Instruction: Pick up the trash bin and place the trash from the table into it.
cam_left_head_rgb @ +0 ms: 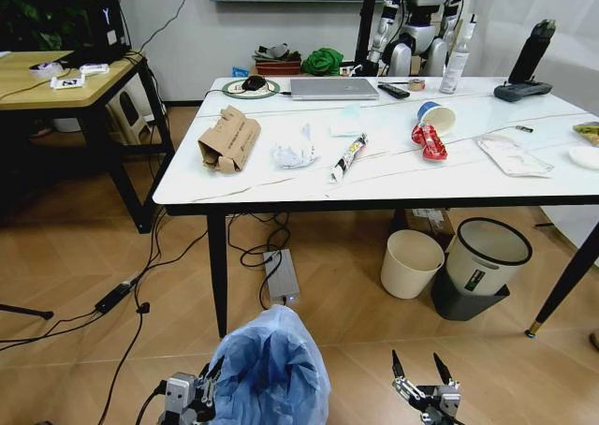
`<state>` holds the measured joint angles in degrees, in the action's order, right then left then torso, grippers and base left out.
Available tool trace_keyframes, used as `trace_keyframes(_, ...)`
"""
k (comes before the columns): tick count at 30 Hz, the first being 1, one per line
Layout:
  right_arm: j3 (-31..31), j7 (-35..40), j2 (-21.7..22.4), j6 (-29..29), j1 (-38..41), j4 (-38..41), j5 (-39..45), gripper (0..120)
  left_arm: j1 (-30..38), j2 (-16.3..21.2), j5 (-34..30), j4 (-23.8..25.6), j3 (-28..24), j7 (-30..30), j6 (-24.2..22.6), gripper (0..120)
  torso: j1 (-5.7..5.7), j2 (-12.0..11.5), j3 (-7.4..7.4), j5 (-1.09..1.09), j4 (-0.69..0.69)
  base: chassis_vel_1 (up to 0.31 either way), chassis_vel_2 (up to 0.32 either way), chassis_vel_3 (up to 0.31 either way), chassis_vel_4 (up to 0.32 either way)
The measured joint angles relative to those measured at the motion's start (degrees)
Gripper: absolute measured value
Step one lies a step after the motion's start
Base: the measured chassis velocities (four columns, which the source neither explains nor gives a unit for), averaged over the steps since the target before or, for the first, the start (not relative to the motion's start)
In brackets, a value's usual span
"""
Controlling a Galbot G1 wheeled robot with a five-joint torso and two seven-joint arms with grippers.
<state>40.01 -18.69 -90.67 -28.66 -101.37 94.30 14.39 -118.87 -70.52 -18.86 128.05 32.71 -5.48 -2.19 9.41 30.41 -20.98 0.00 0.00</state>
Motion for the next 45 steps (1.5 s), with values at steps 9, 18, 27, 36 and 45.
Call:
trace_keyframes(9,0.02,0.01,-0.18,0.00,-0.06,0.14,-0.02,100,0.09,0.29,-0.04,0.16,0.14,-0.11,0.74,0,0.88,2.38,-1.49,0.00,0.00,0.000,0.000,0.000,0.000)
trace_keyframes(18,0.05,0.03,-0.31,0.01,-0.31,0.66,-0.19,100,0.05,0.36,-0.19,0.28,0.36,-0.41,0.92,0,1.54,4.15,-2.61,0.00,0.00,0.000,0.000,0.000,0.000)
trace_keyframes(27,0.21,0.06,-0.43,-0.16,-0.71,0.90,-0.22,100,0.02,0.60,-0.27,0.27,0.34,-0.59,0.98,0,2.50,6.50,-3.99,0.00,0.00,0.000,0.000,0.000,0.000)
trace_keyframes(36,0.19,0.07,-0.71,-0.17,-0.76,1.17,-0.36,100,0.14,0.76,-0.49,0.48,0.35,-0.62,0.76,0,3.35,8.62,-5.25,0.00,0.00,0.000,0.000,0.000,0.000)
trace_keyframes(45,0.06,0.07,-0.73,-0.21,-0.56,0.91,-0.46,100,0.07,0.61,-0.94,0.71,0.45,-0.65,0.55,0,4.30,10.91,-6.61,0.00,0.00,0.000,0.000,0.000,0.000)
